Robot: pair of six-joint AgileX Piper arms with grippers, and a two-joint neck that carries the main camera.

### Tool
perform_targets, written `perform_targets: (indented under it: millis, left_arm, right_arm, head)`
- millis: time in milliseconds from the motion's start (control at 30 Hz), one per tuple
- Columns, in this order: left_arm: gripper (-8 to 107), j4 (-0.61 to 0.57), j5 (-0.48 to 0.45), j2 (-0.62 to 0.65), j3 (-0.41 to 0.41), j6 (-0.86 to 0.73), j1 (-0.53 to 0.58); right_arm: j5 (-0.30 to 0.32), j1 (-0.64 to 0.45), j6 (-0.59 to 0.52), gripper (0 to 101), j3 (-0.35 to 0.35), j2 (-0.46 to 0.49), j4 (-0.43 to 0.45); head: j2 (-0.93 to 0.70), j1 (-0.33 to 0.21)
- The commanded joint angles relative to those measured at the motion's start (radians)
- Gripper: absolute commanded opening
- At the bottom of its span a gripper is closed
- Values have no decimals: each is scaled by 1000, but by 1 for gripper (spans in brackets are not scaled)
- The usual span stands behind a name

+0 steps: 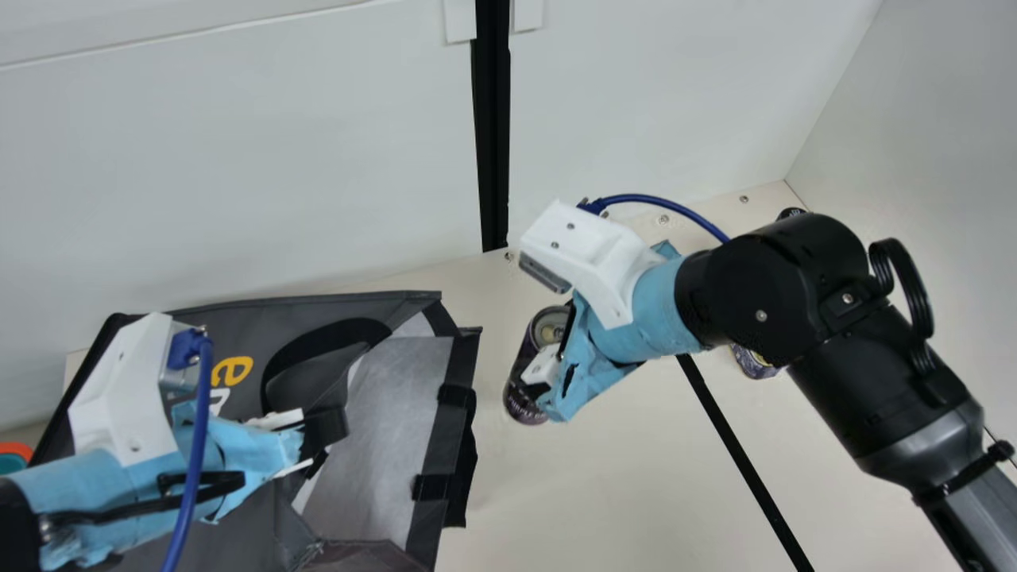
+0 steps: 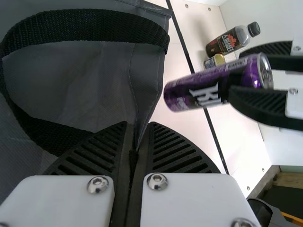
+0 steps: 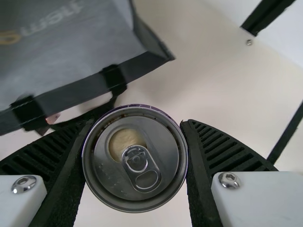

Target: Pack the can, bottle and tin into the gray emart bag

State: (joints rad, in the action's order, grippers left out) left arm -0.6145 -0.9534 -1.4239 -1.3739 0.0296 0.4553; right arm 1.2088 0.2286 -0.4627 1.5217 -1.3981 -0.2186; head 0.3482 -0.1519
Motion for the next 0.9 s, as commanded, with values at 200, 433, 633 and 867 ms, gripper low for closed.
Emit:
perform_targets:
  millis: [200,433,633,867]
  left_arm:
    - [10,0,0,0,0,0,0]
    - [10,0,0,0,0,0,0]
    - [10,0,0,0,0,0,0]
    - [10,0,0,0,0,0,0]
  right_arm:
    - [-13,31,-21,0,-14,25,-35]
    - [-71,35,-55,0,-48,55,-110]
    - [-128,31,-89,0,-83,79,-177]
    - [-189,19,-133,0,-127,101,-265]
  head:
    - [1,-23]
    - [1,-23]
    - [1,-23]
    - [1,-23]
